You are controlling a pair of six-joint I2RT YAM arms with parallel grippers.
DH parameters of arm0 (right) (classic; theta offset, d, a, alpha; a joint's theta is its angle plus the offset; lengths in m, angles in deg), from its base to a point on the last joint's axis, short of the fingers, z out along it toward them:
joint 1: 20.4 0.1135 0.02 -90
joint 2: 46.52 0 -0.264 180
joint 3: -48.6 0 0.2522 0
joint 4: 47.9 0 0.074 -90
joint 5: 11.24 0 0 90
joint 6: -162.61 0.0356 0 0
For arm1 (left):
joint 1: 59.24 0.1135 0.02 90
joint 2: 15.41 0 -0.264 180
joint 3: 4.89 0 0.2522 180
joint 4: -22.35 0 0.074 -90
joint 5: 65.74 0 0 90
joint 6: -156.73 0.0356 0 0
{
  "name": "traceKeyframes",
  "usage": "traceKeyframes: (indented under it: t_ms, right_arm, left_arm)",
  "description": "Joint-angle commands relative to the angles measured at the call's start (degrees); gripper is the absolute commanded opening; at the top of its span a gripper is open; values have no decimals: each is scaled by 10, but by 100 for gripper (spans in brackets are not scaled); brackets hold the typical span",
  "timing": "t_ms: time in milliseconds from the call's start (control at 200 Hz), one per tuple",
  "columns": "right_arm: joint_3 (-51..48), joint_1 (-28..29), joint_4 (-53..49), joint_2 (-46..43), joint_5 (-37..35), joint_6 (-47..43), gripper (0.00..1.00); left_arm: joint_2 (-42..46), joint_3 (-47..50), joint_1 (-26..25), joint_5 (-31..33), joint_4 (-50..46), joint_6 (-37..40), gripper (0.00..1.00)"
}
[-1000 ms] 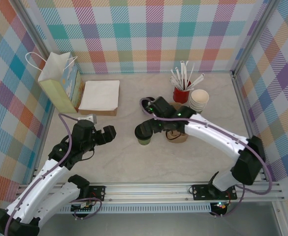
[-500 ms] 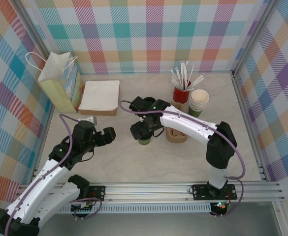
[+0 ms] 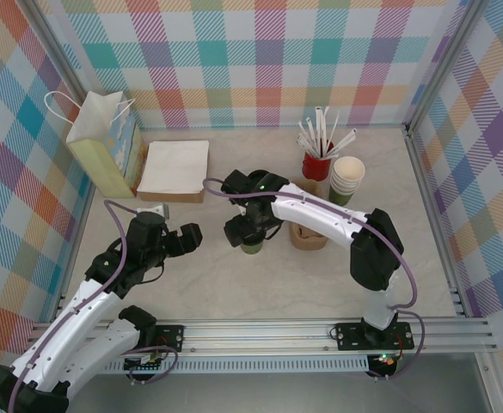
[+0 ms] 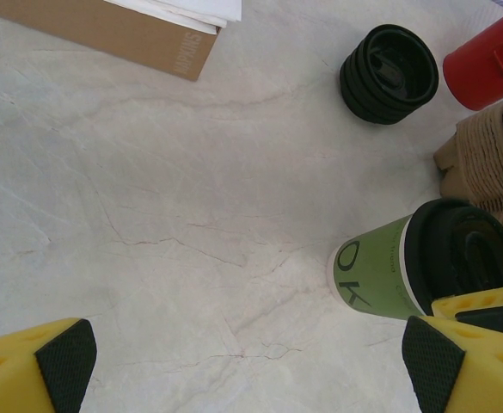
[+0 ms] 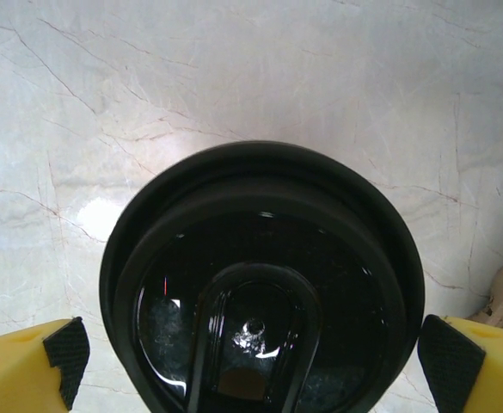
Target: Pack the takeout coffee
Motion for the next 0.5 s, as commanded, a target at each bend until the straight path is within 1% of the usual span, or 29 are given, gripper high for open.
traceKeyframes:
  t_ms: [0, 495]
  right_arm:
    - [19, 1, -11, 18, 2, -7, 100]
    - [23, 1, -9, 54, -3, -9, 100]
  left_arm:
    - [1, 5, 7, -3, 9, 11, 94]
    - [-7, 2, 7, -10, 16, 11, 94]
